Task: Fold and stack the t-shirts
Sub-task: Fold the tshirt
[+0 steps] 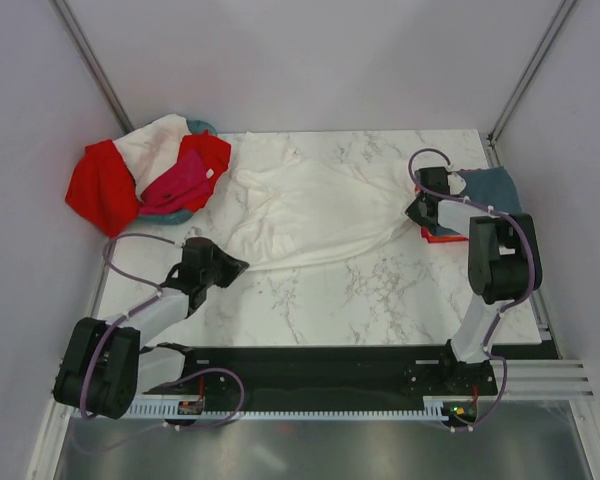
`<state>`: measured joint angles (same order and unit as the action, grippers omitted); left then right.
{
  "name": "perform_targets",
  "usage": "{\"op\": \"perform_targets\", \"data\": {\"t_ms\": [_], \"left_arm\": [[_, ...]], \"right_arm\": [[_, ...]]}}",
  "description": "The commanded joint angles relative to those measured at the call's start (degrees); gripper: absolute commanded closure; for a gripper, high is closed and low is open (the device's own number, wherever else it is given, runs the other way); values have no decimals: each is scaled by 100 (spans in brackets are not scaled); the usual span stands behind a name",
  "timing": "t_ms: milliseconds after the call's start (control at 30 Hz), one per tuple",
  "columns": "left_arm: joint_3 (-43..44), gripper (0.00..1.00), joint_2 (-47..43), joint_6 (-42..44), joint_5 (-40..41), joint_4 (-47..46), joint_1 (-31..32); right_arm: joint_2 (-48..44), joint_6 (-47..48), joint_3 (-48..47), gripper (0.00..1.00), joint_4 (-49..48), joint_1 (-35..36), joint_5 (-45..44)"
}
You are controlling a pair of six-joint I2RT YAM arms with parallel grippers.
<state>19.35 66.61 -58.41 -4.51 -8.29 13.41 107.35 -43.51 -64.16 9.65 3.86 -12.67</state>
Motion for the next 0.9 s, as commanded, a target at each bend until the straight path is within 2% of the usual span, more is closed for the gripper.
{"op": "perform_targets", "data": {"t_ms": [0, 167, 233, 400, 500, 700, 767, 867], "left_arm": [[332, 98, 177, -188, 381, -331, 109], [394, 98, 133, -188, 434, -322, 206], [367, 98, 107, -197, 434, -322, 232], [393, 98, 28, -100, 916, -164, 180], [595, 98, 124, -21, 891, -120, 48], [1245, 98, 703, 382, 1109, 99, -172], [1912, 98, 1202, 628, 1198, 501, -198], [2485, 98, 1600, 499, 1225, 750, -233]], "right_arm": [[-56, 115, 360, 100, 573, -297, -772], [-197, 114, 466, 100, 556, -640, -650], [-267, 245, 501, 100, 442, -623, -291], [-478, 510, 440, 100, 283, 0, -113], [-443, 466, 300, 100, 345, 238, 88], [-390, 325, 193, 100, 371, 651, 142], [-434, 212, 211, 100, 362, 765, 203], [-653, 141, 281, 100, 380, 879, 247]]}}
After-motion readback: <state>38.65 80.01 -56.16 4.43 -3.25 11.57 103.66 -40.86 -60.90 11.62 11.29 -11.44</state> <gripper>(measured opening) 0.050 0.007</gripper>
